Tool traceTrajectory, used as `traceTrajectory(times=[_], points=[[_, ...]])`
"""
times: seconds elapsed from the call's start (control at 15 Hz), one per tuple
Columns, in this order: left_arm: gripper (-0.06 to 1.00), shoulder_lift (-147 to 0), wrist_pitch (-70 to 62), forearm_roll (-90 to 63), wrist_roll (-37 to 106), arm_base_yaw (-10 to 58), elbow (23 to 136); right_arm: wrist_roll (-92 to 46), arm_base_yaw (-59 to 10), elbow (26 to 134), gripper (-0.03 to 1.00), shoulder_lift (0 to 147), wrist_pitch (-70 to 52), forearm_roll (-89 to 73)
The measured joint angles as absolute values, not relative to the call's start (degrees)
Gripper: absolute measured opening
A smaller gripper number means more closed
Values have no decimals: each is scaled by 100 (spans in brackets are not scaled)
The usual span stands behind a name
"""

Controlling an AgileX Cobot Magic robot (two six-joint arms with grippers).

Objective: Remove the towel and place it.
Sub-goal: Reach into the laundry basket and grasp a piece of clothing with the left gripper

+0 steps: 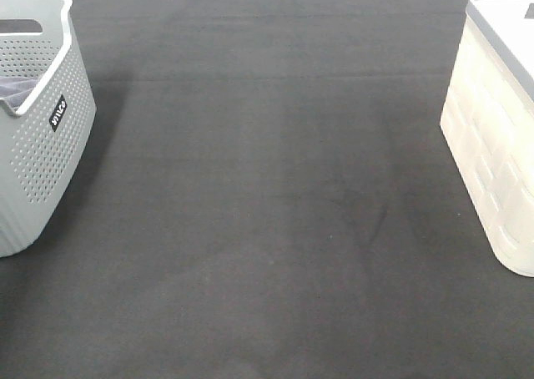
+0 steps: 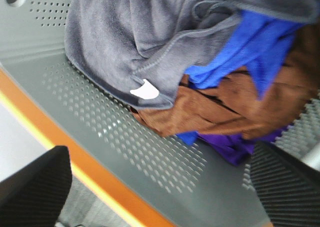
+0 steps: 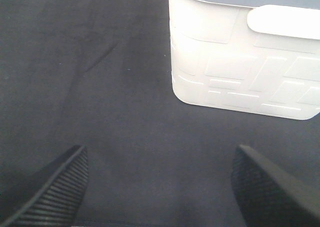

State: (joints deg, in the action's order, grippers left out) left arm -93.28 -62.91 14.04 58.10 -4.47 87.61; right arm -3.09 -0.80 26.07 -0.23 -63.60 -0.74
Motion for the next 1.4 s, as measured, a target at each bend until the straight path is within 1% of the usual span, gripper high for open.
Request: traceTrajectory(times=[0.2,0.47,0.67,0.93,1.07,1.2,1.4], points=[[90,-10187,-5816,1587,6222,-447,8761,-309,-80,2607,76,-23,-6360,-74],[87,-10955,-5529,1725,6320,-447,8795,-309,-80,2607,76,-23,-6360,-74],[86,-11459,-5523,1845,6337,-458,9093,-309,-80,2607,76,-23,-6360,-74],[83,-11883,-5506,1845,6429,-539,9574,-309,-80,2607,76,-23,-6360,-74],[79,-12055,-5500,1822,6486,-630,9826,-309,-80,2607,76,-23,-6360,-74],[75,-12204,-5500,1765,6532,-653,9929,-309,-80,2607,76,-23,-6360,-74],[74,-12387,-5414,1650,6618,-653,9929,-309,-80,2607,76,-23,-6360,-74]])
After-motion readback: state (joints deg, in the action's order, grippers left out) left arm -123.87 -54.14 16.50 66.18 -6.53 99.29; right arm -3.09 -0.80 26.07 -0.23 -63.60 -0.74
